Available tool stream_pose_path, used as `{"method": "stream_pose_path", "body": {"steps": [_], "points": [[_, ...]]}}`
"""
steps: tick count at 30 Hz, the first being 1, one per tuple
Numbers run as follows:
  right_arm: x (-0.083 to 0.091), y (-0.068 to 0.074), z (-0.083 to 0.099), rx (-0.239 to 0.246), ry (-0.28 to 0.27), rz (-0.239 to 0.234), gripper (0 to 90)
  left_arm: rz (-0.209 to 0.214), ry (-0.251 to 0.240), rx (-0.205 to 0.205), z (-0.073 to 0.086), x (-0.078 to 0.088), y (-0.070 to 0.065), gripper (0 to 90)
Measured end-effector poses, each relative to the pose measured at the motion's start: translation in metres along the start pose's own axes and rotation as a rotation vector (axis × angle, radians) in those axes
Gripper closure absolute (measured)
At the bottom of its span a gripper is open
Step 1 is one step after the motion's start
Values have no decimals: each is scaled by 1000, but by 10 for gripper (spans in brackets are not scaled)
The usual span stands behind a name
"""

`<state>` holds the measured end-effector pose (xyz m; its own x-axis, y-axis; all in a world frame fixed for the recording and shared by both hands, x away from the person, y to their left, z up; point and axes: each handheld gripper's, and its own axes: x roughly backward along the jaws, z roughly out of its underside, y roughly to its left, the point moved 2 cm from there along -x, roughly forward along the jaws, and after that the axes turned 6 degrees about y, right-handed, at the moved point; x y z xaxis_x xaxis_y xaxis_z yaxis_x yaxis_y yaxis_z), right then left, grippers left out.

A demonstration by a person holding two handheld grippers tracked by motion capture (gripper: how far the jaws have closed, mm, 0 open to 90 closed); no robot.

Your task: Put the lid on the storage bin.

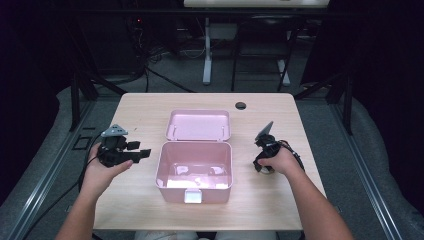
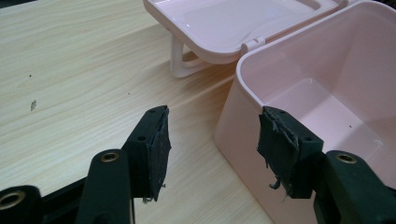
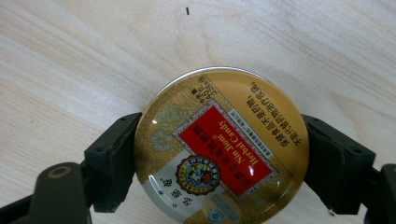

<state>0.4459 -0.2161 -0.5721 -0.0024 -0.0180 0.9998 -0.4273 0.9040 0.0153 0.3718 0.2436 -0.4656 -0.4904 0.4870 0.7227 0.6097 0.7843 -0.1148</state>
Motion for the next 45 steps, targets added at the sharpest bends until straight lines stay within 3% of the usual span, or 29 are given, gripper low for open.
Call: {"method": "stream_pose_path", "body": {"steps": [18, 24, 32, 45], "points": [[17, 4, 1, 35, 7, 8, 197, -3, -4, 0, 0, 1, 1, 429], [30, 8, 2, 41, 20, 8, 197, -2, -6, 1, 0, 2, 1, 429], [49, 14, 3, 82, 1, 21, 197, -2, -9, 1, 0, 3, 1, 429], [75, 23, 4, 134, 15, 26, 197, -1, -6, 5, 0, 3, 2, 429]]}}
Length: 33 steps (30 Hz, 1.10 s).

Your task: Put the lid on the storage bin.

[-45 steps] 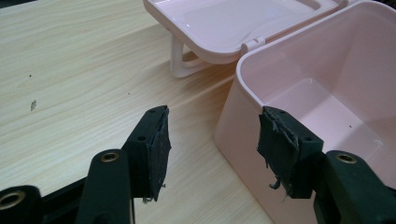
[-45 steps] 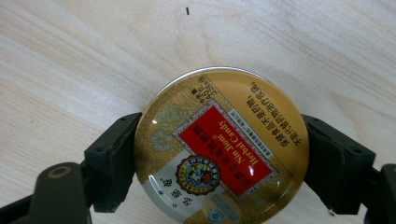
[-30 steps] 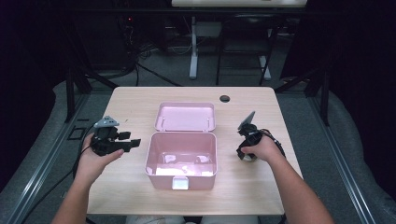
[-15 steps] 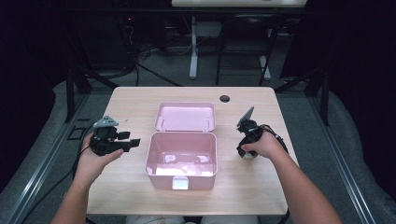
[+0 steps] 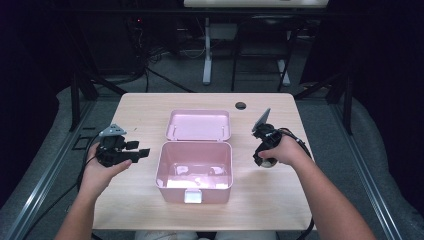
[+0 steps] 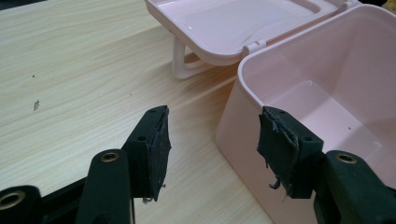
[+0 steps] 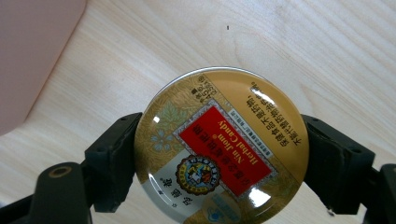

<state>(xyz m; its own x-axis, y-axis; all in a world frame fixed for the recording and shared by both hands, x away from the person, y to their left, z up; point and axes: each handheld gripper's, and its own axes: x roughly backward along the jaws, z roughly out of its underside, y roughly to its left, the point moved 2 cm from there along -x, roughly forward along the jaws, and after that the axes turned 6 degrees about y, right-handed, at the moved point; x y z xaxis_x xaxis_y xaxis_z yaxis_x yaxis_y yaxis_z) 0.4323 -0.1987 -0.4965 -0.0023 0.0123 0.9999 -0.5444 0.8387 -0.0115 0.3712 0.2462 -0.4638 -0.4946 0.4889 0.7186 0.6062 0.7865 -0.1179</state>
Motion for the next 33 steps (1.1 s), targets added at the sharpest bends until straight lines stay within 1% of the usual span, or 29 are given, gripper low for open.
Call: {"method": "stream_pose_path", "body": {"steps": [1, 4, 7, 8, 13, 19, 21, 22, 23, 25, 27, 28, 31, 33], "points": [[2, 0, 0, 8, -2, 2, 198, -1, 0, -3, 0, 0, 0, 429], [8, 2, 0, 10, -5, -2, 198, 1, 1, -4, 0, 0, 0, 429], [16, 4, 1, 21, 2, 1, 198, 2, -2, 1, 0, 0, 0, 430], [17, 5, 1, 22, -11, 1, 198, 2, -2, 1, 0, 0, 0, 429], [29, 9, 0, 45, -10, 5, 198, 3, -2, 5, 0, 0, 0, 429], [42, 17, 0, 68, -14, 8, 198, 1, -4, 4, 0, 0, 1, 428], [46, 20, -1, 85, -14, 11, 198, 2, -3, 5, 0, 0, 1, 428], [49, 22, -2, 95, -13, 9, 198, 2, -3, 5, 0, 0, 1, 428], [50, 25, -3, 113, -23, 7, 198, 2, -4, 5, 1, 0, 1, 428], [54, 29, -4, 149, -25, 5, 198, 1, -4, 4, 1, 0, 2, 428], [57, 34, -5, 196, -44, -2, 198, 1, -5, 7, 1, 0, 2, 428], [59, 37, -6, 217, -41, -4, 198, 1, -5, 9, 1, 0, 2, 428], [63, 43, -7, 273, -59, -3, 198, 0, -4, 6, 1, 0, 2, 428], [65, 47, -8, 314, -55, 3, 198, 0, -4, 6, 1, -1, 2, 428]]}}
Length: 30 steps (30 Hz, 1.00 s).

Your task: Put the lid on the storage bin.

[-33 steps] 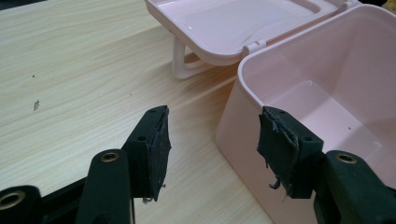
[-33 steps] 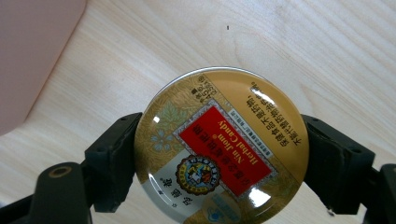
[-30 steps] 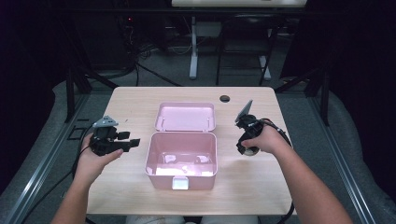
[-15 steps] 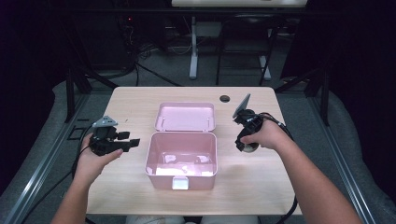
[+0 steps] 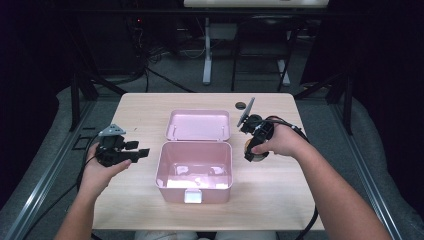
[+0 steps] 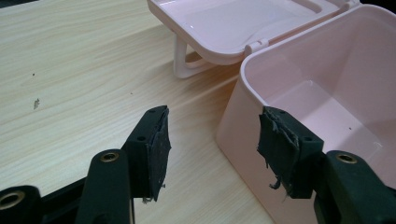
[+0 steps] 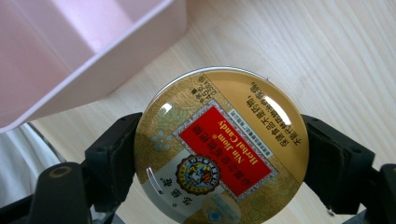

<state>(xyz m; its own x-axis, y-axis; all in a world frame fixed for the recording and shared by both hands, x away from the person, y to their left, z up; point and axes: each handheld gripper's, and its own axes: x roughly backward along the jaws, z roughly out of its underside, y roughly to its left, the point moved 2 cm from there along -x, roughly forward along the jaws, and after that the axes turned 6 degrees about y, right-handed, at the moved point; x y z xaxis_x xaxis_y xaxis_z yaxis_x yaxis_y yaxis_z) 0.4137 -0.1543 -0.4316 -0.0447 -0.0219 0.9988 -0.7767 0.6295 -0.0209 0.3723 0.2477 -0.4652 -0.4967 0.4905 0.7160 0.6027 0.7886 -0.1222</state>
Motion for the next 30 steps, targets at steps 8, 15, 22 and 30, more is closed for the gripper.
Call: {"method": "stream_pose_path", "body": {"steps": [8, 15, 22, 30], "points": [[7, 14, -9, 121, -2, 13, 198, 2, 4, 0, 0, -1, 0, 428], [13, 25, -18, 171, -7, 13, 198, 3, 6, 0, 0, -1, -1, 428], [14, 35, -27, 208, -11, 13, 198, 5, 9, -2, 0, -1, -1, 428], [11, 46, -37, 242, -16, 7, 198, 4, 3, -3, 0, 0, -1, 428]]}}
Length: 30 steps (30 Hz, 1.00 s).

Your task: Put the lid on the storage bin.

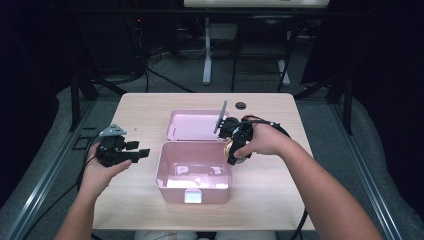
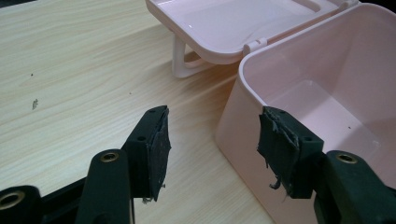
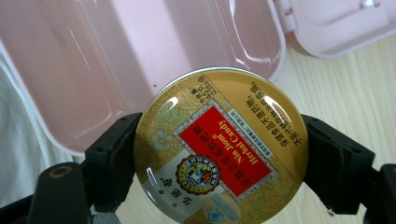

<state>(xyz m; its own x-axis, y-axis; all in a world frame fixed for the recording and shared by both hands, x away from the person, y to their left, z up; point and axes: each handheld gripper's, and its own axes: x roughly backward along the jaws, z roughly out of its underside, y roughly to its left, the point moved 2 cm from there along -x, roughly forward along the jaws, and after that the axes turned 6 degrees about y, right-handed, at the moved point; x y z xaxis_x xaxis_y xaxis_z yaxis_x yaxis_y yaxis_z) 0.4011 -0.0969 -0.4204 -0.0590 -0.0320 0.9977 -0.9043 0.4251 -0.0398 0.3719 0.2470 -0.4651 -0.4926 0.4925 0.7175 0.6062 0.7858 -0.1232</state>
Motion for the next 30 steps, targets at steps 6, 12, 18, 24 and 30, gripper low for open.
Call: {"method": "stream_pose_path", "body": {"steps": [6, 12, 18, 24, 30], "points": [[-4, 8, -10, 35, -1, -6, 198, -2, -4, -1, 0, 1, 0, 428], [-9, 15, -20, 62, 7, -6, 198, -3, -1, 0, 0, 1, 0, 428], [-12, 22, -30, 93, 5, -8, 198, -1, -3, 1, 0, 1, 0, 428], [-17, 30, -40, 121, 14, -6, 198, 0, -1, 1, 0, 1, 0, 428], [-24, 35, -46, 147, 24, -1, 198, -1, 0, -4, 0, 0, 1, 428]]}}
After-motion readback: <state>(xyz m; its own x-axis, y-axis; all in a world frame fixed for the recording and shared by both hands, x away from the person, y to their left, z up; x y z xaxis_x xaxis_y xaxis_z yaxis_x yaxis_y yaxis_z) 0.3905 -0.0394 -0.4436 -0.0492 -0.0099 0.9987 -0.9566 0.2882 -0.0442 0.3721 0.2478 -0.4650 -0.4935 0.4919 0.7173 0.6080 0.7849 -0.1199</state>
